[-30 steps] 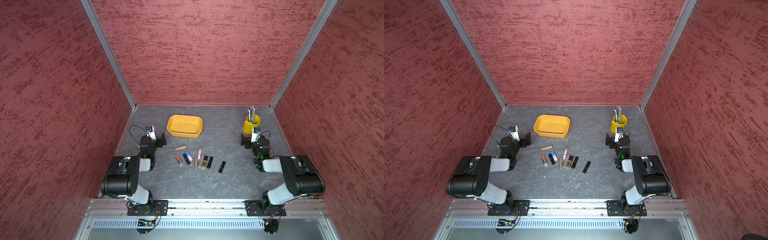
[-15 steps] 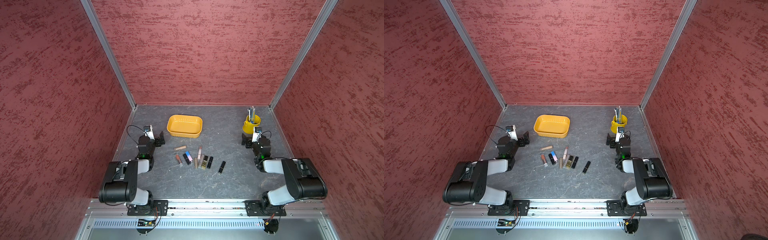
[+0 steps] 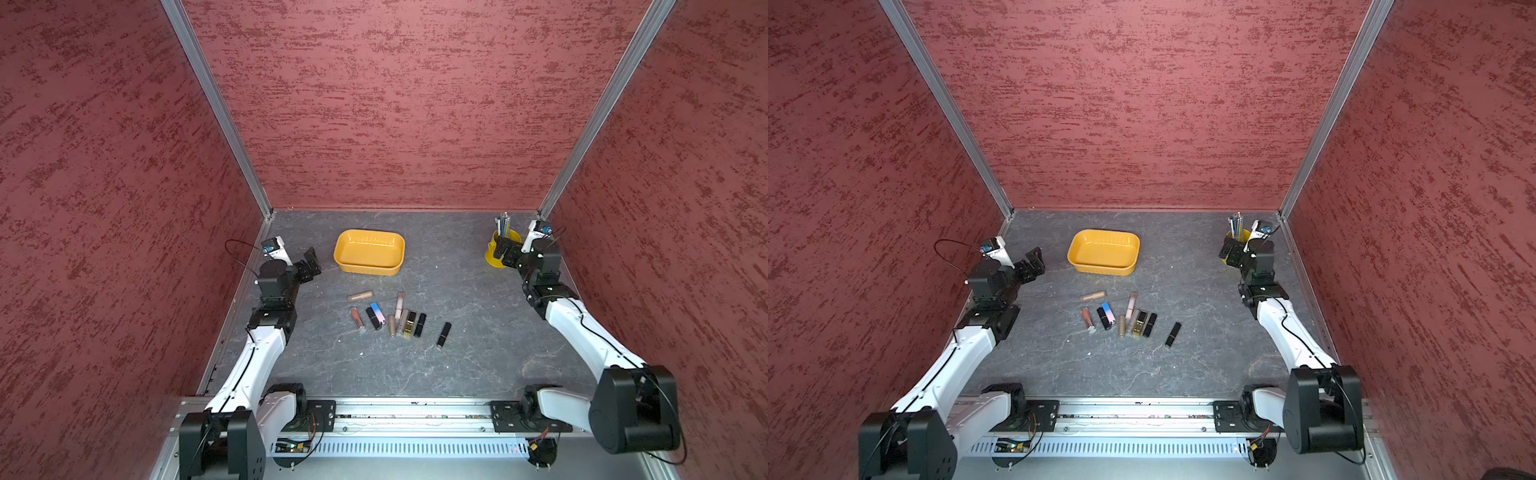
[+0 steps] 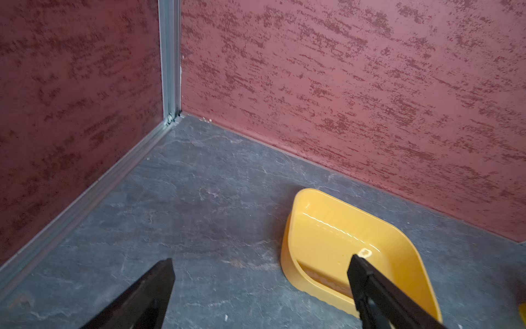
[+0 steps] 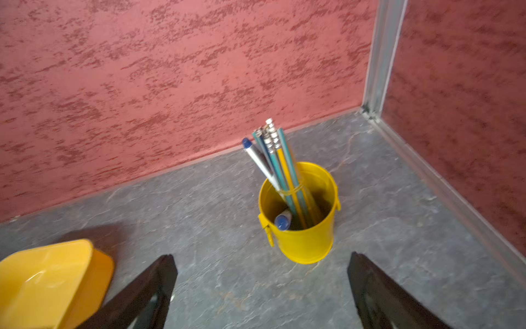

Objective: Put the lipstick into the storage box
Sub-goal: Move the storage box to the center of the board.

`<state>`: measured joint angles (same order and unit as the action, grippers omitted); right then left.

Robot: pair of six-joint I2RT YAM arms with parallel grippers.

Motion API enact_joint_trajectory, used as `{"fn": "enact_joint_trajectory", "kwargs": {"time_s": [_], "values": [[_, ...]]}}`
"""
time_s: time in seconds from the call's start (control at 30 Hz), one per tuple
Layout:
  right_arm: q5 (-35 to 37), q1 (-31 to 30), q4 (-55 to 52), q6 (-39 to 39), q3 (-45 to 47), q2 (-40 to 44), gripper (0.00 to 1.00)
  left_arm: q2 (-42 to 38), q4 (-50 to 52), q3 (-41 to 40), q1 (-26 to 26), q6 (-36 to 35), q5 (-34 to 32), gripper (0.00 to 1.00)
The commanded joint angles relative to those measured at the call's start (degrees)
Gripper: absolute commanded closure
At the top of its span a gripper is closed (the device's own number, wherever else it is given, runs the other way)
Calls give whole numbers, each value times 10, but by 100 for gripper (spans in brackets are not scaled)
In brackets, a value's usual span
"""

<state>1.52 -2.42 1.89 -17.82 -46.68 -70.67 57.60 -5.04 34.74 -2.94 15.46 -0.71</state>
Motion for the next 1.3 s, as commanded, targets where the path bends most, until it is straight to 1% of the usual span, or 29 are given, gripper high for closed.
{"fn": "enact_joint_trajectory", "kwargs": {"time_s": [0.0, 0.07, 0.17, 0.3, 0.33, 0.37, 0.47, 0.67, 0.83, 0.97, 1.13, 1.27], "values": [[-112, -19, -135, -64, -37, 6, 1, 20, 130, 56, 0, 35, 65, 0], [-124, -45, -176, -73, -70, -3, 1, 55, 174, 101, 0, 40, 94, 1], [-163, -83, -216, -95, -121, -37, 1, 121, 224, 166, -1, 45, 151, 0], [-158, -151, -275, -107, -207, -107, 1, 229, 296, 257, 1, 40, 201, 0], [-159, -166, -290, -106, -230, -124, 1, 252, 311, 277, 3, 36, 207, 0], [-164, -183, -308, -106, -259, -163, 1, 278, 329, 297, 4, 31, 210, 0], [-175, -222, -352, -102, -334, -246, 1, 333, 357, 342, 7, 18, 212, 0], [-168, -277, -393, -108, -448, -369, 1, 394, 370, 392, 14, 3, 209, 0], [-127, -311, -443, -107, -544, -453, 1, 449, 388, 437, 23, -14, 207, 0], [-65, -328, -493, -109, -611, -511, 1, 481, 392, 464, 28, -22, 202, 0], [8, -338, -537, -120, -670, -562, 1, 510, 396, 488, 34, -26, 203, 0], [40, -343, -566, -122, -723, -601, 1, 516, 389, 489, 42, -25, 204, 0]]}}
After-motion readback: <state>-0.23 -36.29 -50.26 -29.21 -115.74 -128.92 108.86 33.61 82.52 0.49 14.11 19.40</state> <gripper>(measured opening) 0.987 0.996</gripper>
